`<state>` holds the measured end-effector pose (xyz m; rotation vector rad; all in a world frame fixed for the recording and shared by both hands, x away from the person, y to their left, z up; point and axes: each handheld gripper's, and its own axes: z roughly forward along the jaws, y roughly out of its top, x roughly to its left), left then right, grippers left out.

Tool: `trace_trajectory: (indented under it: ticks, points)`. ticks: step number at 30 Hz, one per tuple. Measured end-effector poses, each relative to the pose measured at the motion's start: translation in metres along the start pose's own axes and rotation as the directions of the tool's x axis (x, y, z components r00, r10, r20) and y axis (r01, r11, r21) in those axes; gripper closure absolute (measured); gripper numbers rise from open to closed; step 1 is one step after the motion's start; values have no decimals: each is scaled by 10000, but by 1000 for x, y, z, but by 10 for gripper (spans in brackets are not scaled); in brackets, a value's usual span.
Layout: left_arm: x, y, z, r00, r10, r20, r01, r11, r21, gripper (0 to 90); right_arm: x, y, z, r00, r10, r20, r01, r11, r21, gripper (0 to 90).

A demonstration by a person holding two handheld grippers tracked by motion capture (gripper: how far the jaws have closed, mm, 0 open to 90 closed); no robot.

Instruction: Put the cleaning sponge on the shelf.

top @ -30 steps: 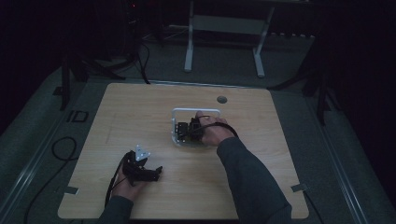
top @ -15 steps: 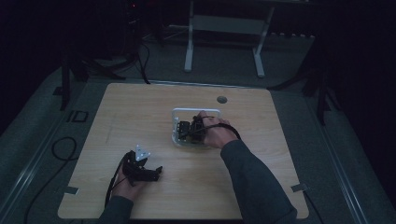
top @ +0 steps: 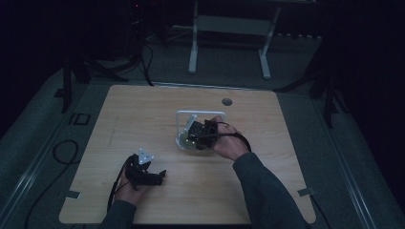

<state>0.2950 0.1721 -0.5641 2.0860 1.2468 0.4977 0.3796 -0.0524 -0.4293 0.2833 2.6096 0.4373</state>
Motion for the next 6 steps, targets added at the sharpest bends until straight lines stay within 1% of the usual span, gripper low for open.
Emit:
trace_trajectory:
  ticks: [2,4,6]
  points:
    - [0,0,0,10000,0,-1,0,10000,0,41,0,-6,-5,9976,671,-188,-676,9973,-283,538]
    - [0,0,0,10000,-5,1,5,10000,-4,41,2,-14,-10,9922,1222,-245,-1233,9913,-469,531]
    - [0,0,0,10000,-1,6,1,10000,11,40,4,-24,-16,9856,1681,-176,-1689,9836,-638,507]
